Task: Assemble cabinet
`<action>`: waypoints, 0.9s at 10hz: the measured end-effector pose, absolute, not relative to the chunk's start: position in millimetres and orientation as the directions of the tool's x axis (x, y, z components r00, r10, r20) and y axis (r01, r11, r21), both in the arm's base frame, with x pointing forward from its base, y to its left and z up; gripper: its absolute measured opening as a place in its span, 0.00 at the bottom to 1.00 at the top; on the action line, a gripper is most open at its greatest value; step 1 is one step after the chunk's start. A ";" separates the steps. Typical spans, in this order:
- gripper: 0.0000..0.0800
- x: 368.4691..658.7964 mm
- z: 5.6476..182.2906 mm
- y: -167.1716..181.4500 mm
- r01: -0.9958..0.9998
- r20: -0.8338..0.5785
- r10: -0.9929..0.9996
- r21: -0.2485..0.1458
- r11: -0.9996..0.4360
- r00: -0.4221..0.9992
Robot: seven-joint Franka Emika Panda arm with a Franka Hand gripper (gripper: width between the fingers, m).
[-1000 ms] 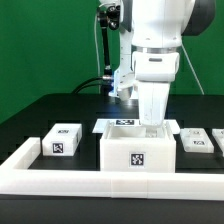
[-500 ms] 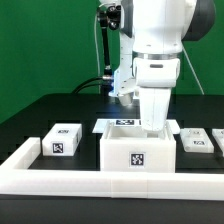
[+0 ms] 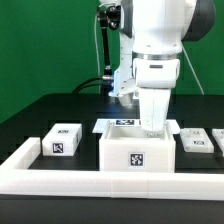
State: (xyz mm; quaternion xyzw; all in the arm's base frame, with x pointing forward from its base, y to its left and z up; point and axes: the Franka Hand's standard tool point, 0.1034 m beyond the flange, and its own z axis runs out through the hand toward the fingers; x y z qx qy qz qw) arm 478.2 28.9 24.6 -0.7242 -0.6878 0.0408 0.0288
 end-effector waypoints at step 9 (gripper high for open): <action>0.04 486.3 25.9 23.2 0.997 -0.008 1.000 -0.075 0.014 -0.014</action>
Offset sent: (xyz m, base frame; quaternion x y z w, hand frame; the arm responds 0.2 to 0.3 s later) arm 0.0000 0.0000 0.0000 0.0000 0.0000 0.0000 1.0000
